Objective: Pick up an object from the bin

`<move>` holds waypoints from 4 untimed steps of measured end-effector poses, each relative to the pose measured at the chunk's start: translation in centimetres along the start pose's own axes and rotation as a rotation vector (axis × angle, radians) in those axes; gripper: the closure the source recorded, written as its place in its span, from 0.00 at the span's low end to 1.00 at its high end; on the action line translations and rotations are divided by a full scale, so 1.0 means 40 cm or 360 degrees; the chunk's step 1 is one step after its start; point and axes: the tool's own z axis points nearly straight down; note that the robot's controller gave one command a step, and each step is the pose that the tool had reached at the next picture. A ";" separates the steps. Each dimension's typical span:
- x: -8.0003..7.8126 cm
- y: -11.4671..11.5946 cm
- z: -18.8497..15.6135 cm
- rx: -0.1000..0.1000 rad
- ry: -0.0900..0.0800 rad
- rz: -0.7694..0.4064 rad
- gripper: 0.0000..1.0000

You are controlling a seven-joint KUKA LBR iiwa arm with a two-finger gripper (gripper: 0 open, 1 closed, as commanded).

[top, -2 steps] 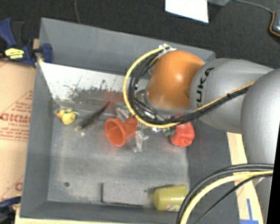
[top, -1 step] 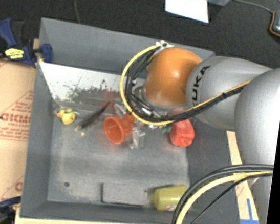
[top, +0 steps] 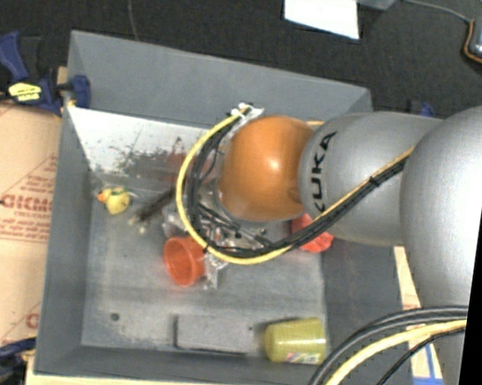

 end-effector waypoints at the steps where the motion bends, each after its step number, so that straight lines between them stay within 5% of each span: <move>1: -0.048 -0.161 0.077 0.0019 -0.0017 0.0229 0.00; 2: -0.027 -0.128 0.038 0.0007 0.0007 0.0193 0.00; 3: -0.034 -0.164 0.012 0.0017 -0.0010 0.0012 0.00; 4: 0.037 -0.215 0.025 0.0010 -0.0011 0.0478 0.00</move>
Offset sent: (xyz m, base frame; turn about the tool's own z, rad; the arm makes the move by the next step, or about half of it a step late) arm -0.0019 -0.0071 0.0932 0.0014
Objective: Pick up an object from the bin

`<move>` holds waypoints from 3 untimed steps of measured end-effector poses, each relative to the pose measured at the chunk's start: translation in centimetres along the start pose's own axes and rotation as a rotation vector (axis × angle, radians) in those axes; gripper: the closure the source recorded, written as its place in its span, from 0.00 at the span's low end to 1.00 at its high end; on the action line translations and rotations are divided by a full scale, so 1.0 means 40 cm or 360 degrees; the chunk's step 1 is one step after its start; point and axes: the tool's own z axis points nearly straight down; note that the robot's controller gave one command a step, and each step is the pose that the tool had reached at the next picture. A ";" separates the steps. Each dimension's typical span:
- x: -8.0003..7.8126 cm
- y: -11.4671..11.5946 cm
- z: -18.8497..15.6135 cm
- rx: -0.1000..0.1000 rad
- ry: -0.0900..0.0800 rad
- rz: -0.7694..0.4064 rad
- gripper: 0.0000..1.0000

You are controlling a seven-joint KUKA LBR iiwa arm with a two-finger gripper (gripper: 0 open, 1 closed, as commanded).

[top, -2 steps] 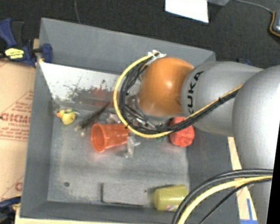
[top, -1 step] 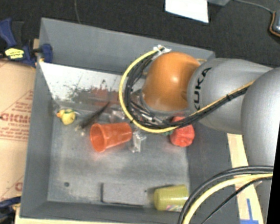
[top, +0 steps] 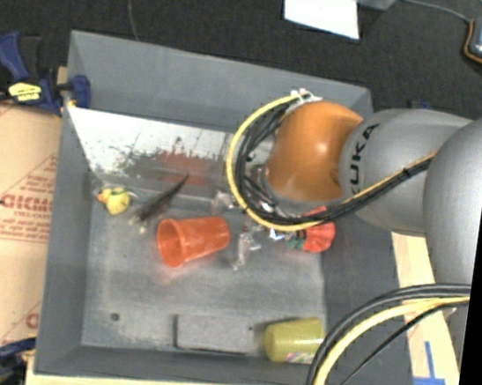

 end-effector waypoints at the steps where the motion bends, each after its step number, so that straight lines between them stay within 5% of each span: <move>1: -0.068 0.045 -0.158 0.0007 -0.0012 -0.0493 0.00; 2: -0.015 0.014 -0.212 0.0003 0.0003 -0.0086 0.00; 3: 0.024 0.050 -0.025 0.0010 -0.0028 -0.0546 0.00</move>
Offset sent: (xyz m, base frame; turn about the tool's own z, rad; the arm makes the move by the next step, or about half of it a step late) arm -0.0028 0.0073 0.0834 -0.0559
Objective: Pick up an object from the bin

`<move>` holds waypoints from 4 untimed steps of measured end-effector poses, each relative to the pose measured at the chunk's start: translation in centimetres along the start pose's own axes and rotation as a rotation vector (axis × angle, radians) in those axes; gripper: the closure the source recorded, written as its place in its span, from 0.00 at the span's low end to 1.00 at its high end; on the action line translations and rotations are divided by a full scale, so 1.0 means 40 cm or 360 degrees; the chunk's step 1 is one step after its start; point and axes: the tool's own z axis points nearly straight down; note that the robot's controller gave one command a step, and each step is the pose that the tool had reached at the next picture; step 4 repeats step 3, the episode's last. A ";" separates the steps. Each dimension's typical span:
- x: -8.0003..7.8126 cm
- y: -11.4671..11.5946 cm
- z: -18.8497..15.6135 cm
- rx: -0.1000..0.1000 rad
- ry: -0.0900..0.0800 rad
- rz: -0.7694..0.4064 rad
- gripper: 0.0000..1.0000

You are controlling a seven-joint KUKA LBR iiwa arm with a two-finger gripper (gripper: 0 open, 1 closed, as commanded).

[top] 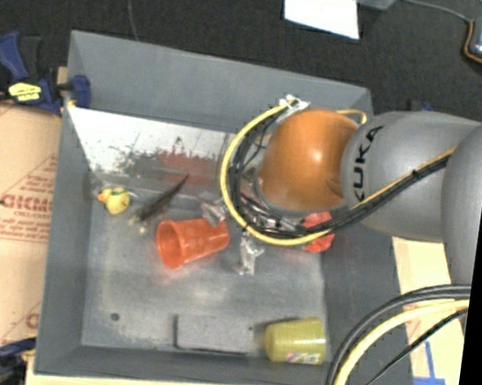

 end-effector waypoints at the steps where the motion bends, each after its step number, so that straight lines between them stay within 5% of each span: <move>1: -0.055 0.015 0.029 0.0007 0.0000 0.0461 0.00; 2: -0.050 0.013 0.030 0.0008 0.0003 0.0430 0.00; 3: 0.013 0.109 0.069 0.0006 0.0001 -0.0105 0.00; 4: 0.013 0.109 0.069 0.0006 0.0001 -0.0105 0.00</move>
Offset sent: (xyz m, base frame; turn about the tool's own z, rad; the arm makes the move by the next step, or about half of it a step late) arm 0.0047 -0.0058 -0.0192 0.0569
